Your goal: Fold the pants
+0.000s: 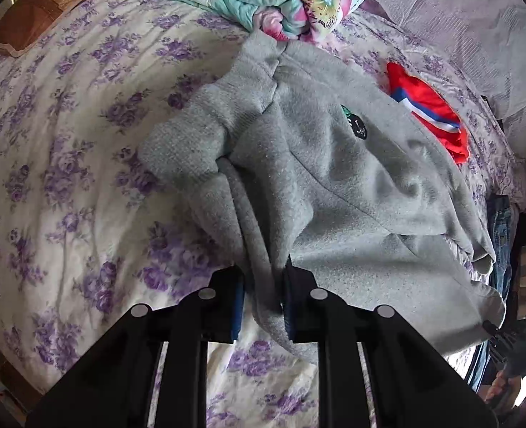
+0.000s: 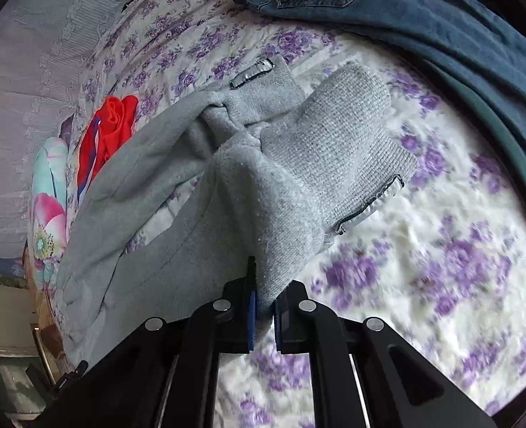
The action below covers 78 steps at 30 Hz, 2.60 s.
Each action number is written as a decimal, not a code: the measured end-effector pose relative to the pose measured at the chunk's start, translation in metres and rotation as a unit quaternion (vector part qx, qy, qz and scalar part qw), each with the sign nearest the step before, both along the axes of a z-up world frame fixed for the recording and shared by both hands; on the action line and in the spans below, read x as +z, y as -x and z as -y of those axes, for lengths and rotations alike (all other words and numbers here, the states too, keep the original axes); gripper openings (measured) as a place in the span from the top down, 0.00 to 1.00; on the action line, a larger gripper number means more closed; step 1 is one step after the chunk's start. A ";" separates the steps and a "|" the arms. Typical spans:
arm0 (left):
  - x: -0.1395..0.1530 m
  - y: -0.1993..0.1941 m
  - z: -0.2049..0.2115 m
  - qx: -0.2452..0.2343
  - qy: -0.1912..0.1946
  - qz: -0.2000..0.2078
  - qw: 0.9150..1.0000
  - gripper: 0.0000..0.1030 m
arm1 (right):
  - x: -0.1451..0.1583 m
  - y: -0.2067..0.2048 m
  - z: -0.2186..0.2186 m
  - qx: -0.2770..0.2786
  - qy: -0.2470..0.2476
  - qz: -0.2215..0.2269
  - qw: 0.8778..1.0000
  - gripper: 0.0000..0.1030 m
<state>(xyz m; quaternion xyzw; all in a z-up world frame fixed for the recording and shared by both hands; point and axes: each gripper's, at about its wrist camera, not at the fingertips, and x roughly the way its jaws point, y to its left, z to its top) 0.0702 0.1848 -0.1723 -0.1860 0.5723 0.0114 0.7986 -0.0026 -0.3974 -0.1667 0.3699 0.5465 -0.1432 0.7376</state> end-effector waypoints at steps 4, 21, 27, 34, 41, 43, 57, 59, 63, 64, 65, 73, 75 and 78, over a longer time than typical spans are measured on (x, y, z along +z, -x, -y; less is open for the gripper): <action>0.015 0.043 -0.014 0.005 0.005 -0.014 1.000 0.85 | 0.021 0.051 -0.014 0.016 0.012 -0.037 0.999 0.93; 0.030 0.072 -0.047 0.001 -0.102 -0.009 0.995 0.42 | 0.008 0.054 -0.032 0.055 0.084 -0.082 0.992 0.36; 0.080 0.020 -0.033 -0.016 -0.098 0.085 0.991 0.34 | 0.049 -0.019 0.005 0.059 0.116 0.045 0.991 0.33; 0.026 -0.097 0.009 -0.071 -0.119 0.029 0.990 0.34 | -0.029 -0.127 0.055 0.013 0.032 0.009 0.999 0.47; -0.041 -0.147 0.022 -0.075 -0.165 -0.057 0.982 0.39 | -0.061 -0.159 0.055 0.008 -0.009 0.037 0.999 0.86; -0.041 -0.153 0.017 -0.056 -0.161 -0.059 0.984 0.41 | -0.037 -0.167 0.052 0.021 0.032 0.068 0.997 0.86; -0.024 -0.151 0.027 -0.062 -0.192 -0.056 0.978 0.43 | -0.012 -0.144 0.039 0.124 0.103 0.000 0.987 0.40; -0.004 -0.134 0.026 -0.068 -0.195 -0.029 0.978 0.43 | 0.010 -0.099 0.041 0.122 0.128 0.010 0.984 0.25; 0.032 -0.085 0.024 -0.096 -0.175 0.011 0.980 0.43 | 0.014 -0.004 0.059 0.085 0.124 -0.014 0.989 0.24; 0.037 -0.071 0.024 -0.102 -0.168 0.013 0.980 0.43 | 0.008 0.016 0.063 0.081 0.121 -0.022 0.989 0.25; 0.038 -0.059 0.025 -0.105 -0.161 0.012 0.981 0.43 | 0.003 0.032 0.067 0.082 0.116 -0.028 0.989 0.25; -0.002 0.006 0.047 -0.156 -0.135 -0.058 0.977 0.43 | -0.052 0.088 0.058 0.047 0.025 0.014 0.998 0.33; -0.011 0.009 0.048 -0.154 -0.130 -0.064 0.977 0.43 | -0.067 0.084 0.057 0.027 -0.001 0.024 0.999 0.42; -0.022 0.008 0.052 -0.159 -0.143 -0.073 0.974 0.43 | -0.076 0.074 0.050 0.015 -0.038 0.047 0.998 0.91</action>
